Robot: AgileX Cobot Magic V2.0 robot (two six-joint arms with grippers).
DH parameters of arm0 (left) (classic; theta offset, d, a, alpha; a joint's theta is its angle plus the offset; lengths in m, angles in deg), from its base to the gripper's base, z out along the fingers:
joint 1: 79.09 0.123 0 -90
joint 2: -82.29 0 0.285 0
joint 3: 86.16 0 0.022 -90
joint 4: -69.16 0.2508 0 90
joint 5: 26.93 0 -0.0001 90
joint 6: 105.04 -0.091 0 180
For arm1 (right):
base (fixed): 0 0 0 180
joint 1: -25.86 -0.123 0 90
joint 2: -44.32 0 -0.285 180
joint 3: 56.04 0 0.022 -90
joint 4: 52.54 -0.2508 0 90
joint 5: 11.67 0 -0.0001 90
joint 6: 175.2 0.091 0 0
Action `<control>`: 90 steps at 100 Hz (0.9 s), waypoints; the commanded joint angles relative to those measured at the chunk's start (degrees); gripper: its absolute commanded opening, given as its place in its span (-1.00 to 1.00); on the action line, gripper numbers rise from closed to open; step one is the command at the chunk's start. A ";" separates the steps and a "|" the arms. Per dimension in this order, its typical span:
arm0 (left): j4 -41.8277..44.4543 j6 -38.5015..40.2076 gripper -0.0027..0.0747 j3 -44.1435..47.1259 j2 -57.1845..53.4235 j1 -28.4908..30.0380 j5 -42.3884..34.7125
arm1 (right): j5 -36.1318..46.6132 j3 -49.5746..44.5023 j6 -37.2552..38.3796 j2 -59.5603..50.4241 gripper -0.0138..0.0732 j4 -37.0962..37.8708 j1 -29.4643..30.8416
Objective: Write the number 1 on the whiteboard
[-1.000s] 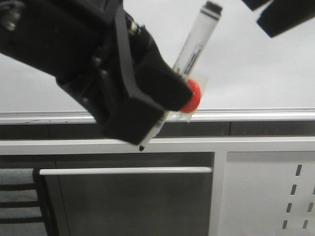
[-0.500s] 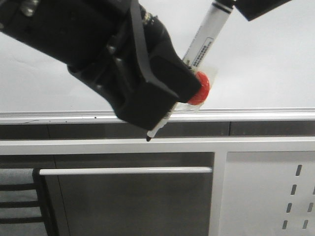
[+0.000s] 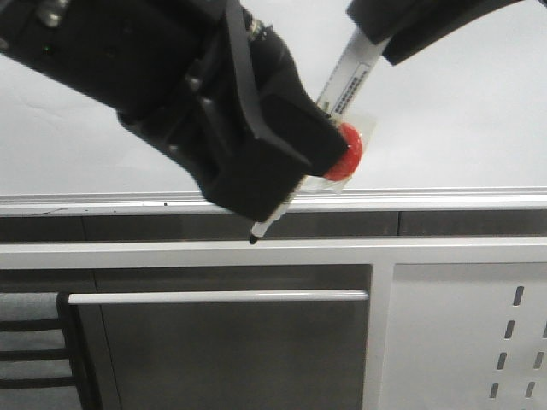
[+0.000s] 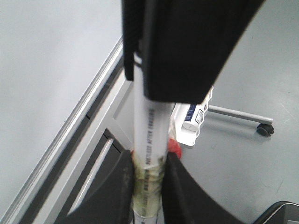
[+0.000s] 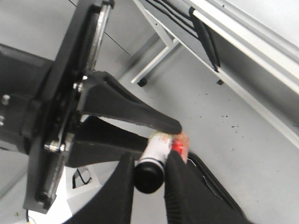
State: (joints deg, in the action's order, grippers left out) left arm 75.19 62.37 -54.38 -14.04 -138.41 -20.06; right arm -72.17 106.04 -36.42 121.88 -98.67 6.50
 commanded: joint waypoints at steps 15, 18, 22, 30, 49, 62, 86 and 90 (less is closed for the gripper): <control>-2.17 0.05 -0.61 -1.96 -1.36 -0.28 -4.99 | 1.01 2.02 -1.05 -0.83 -0.83 -4.41 -0.12; -3.09 0.05 -0.45 -1.96 -1.36 -0.02 -4.99 | 1.31 2.02 -1.05 -0.83 -0.83 -4.03 -0.12; -4.61 0.05 -0.17 -1.96 -1.48 0.57 -4.99 | 1.75 2.02 -1.05 -0.83 -0.83 -3.89 -0.12; -8.27 0.05 0.30 -1.96 -2.07 2.63 -4.75 | 2.72 2.02 -1.05 -0.83 -0.83 -3.40 -0.12; -14.05 0.05 0.48 -1.96 -6.52 9.16 -2.08 | 7.64 -0.05 -1.05 -3.81 -0.79 -1.95 -0.12; -15.12 0.05 0.47 -1.96 -11.65 12.91 0.26 | 16.53 -6.60 -1.05 -10.60 -0.78 -1.84 -0.12; -22.30 0.05 0.11 2.45 -22.04 18.47 -4.37 | 38.41 -22.75 -1.05 -26.49 -0.78 -1.84 -2.27; -23.38 0.05 -0.06 3.77 -23.37 18.99 -5.69 | 40.43 -24.17 -1.05 -28.48 -0.78 -1.84 -3.49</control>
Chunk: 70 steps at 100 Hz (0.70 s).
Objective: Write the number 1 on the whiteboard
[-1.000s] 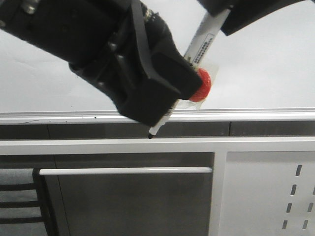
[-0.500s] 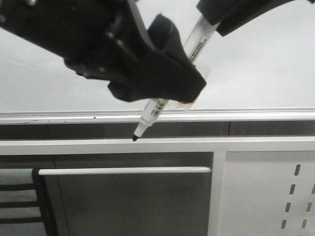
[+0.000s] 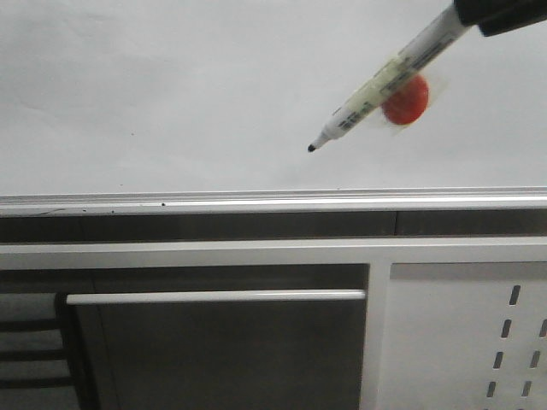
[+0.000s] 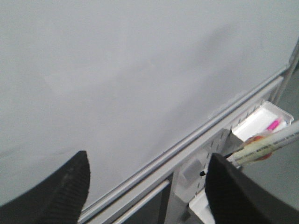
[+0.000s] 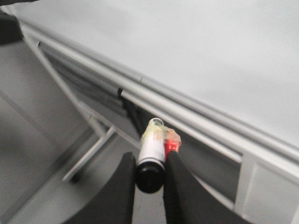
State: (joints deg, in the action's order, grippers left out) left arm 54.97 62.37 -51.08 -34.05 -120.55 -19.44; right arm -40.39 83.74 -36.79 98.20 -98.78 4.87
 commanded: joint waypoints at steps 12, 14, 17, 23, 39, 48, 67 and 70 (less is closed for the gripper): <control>-5.77 0.05 -0.70 4.32 -6.38 1.78 -10.00 | 14.05 -4.49 -0.68 -7.60 -0.78 -1.73 -5.76; -5.77 0.05 -0.83 5.00 -6.77 1.78 -10.74 | 14.99 -4.50 -0.68 -7.74 -0.78 -1.60 -6.43; -5.77 0.05 -0.99 5.89 -7.40 1.78 -11.81 | 16.08 -4.50 -0.80 -7.74 -0.78 -1.14 -7.21; -6.21 0.05 -0.98 7.80 -8.79 1.78 -14.07 | 18.89 -4.50 -1.55 -7.74 -0.78 -0.83 -8.54; -8.66 0.05 -0.98 11.88 -11.69 1.78 -18.88 | 24.72 -4.50 -1.67 -6.46 -0.78 1.98 -9.54; -9.30 0.05 -0.98 13.44 -12.32 1.78 -20.64 | 27.06 -4.50 -1.67 -5.68 -0.78 3.33 -9.54; -9.69 0.05 -0.98 13.86 -12.34 1.78 -22.48 | 28.26 -4.27 -1.67 -3.25 -0.78 4.46 -9.54; -9.69 0.05 -0.98 13.86 -12.34 1.78 -23.07 | 28.72 -4.15 -1.67 -2.61 -0.78 4.46 -9.63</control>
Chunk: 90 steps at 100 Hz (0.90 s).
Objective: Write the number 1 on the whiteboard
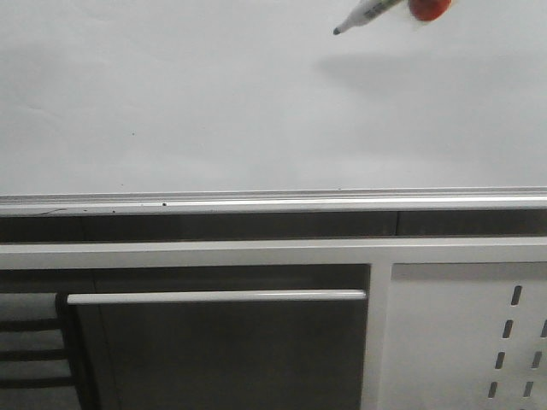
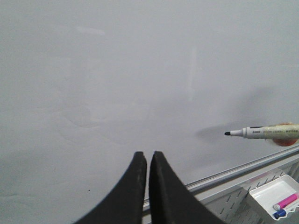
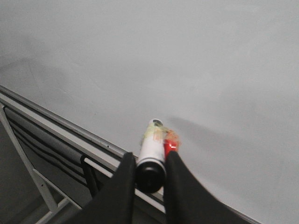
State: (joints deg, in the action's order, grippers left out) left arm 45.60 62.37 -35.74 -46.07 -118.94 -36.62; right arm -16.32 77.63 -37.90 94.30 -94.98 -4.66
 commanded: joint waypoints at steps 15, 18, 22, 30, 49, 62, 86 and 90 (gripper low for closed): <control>-0.32 0.05 -0.98 -1.48 -0.32 0.16 -7.92 | 5.31 3.42 -0.56 4.69 -0.78 2.04 -0.09; -0.32 0.05 -0.98 -1.48 -0.32 0.16 -8.04 | 5.67 3.79 -0.56 5.34 -0.78 2.36 -0.13; -0.32 0.05 -0.98 -1.48 -0.32 0.16 -8.04 | 6.62 4.33 -0.56 6.39 -0.78 2.36 -0.13; -0.32 0.05 -0.98 -1.48 -0.32 0.16 -8.15 | 7.88 5.13 -0.56 8.27 -0.78 2.48 -0.13; -0.10 -0.08 -0.98 -1.48 -0.32 0.16 -8.15 | 11.17 5.38 -0.56 13.57 -0.78 3.00 -0.13; 0.04 -0.19 -0.98 -1.48 -0.32 0.16 -8.15 | 12.07 5.38 -0.56 17.47 -0.78 3.77 -0.13; 0.14 -0.19 -0.98 -1.48 -0.09 0.16 -7.05 | -5.00 5.86 -0.56 13.01 -0.78 3.77 -0.36; 1.10 -0.19 -0.98 -1.48 0.04 0.16 -6.45 | -7.04 6.00 -0.56 11.45 -0.78 3.66 -0.36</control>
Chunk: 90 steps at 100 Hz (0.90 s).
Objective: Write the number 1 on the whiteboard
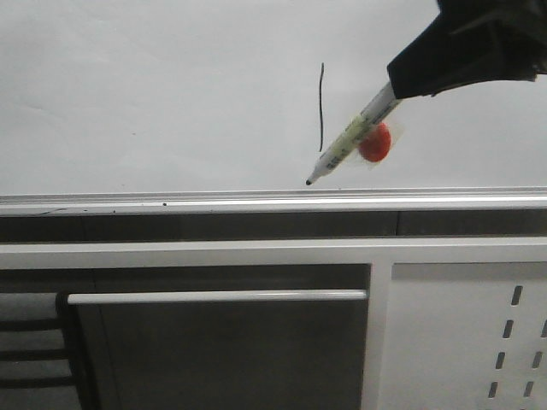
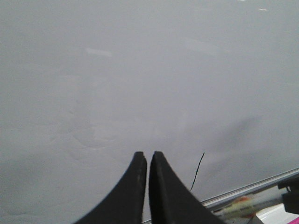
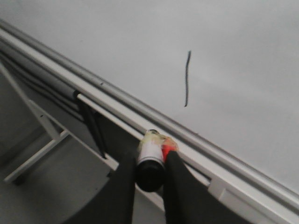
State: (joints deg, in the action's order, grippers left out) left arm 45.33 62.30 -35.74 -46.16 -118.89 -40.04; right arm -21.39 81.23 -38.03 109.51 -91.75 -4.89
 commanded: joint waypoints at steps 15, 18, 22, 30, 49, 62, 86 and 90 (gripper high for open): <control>4.83 -0.12 -0.97 -1.96 1.67 -0.89 1.89 | -9.65 5.44 -0.43 -6.15 -0.78 0.43 -0.02; 5.43 -0.12 -0.95 -2.44 2.40 -1.55 2.72 | -10.75 6.21 -0.43 -6.15 -0.78 0.33 -0.02; 5.80 -0.12 -0.88 -3.01 3.32 -3.05 3.74 | -11.38 7.32 -0.32 -6.04 -0.78 0.33 -0.02; 7.27 -0.12 -0.66 -4.69 5.65 -6.40 5.50 | -12.99 9.36 -0.32 -5.29 -0.78 0.10 -0.02; 10.25 -0.12 0.03 -8.04 12.99 -12.38 6.10 | -19.08 14.48 -0.32 -2.30 -0.78 0.10 -0.02; 12.35 -0.12 0.10 -9.79 17.20 -13.63 6.22 | -23.55 17.72 -0.32 -0.04 -0.78 0.10 -0.02; 19.43 -0.12 0.10 -12.25 20.63 -13.97 8.04 | -28.48 21.58 -0.32 2.61 -0.78 0.10 -0.02; 20.03 -0.12 0.10 -12.36 20.78 -14.08 8.13 | -28.96 21.82 -0.32 2.77 -0.78 0.10 -0.02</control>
State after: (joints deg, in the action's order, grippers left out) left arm 63.45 62.02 -45.74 -24.94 -132.42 -28.86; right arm -51.24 100.34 -38.03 112.30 -90.38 -4.89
